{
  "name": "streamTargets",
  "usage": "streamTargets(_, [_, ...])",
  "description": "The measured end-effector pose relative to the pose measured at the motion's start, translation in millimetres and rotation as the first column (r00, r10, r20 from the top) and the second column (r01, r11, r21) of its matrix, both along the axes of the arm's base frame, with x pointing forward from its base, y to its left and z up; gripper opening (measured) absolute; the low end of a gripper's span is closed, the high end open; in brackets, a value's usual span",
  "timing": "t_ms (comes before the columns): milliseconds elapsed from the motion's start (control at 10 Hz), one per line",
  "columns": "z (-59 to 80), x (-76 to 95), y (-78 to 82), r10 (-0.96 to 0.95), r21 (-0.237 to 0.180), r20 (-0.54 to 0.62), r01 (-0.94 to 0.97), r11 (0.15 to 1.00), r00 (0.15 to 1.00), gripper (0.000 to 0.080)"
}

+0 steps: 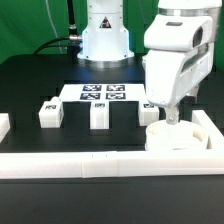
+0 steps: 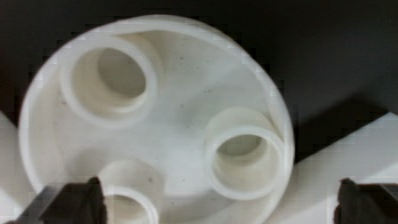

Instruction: Assemble stool

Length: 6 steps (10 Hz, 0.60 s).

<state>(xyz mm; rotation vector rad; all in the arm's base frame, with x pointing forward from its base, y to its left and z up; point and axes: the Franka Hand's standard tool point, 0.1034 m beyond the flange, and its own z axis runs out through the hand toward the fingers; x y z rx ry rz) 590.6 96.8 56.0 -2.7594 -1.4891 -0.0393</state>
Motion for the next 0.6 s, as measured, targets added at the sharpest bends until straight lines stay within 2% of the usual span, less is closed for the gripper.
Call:
streamTargets(100, [4.8,-1.5,-13.1,0.007,-0.004,0.008,-0.007,1.0,1.0,0.0649])
streamTargets(300, [-0.2,-18.0,-45.7,-0.028,-0.01,0.016,0.028,1.0,0.999,0.0649])
streamTargets(400, [-3.3,-26.1,-53.5,-0.041,-0.013,0.003,0.041,0.999,0.999,0.0649])
streamTargets(600, [-3.5,-25.6,-52.4,-0.041,-0.012,0.003,0.041,0.999,0.999,0.0649])
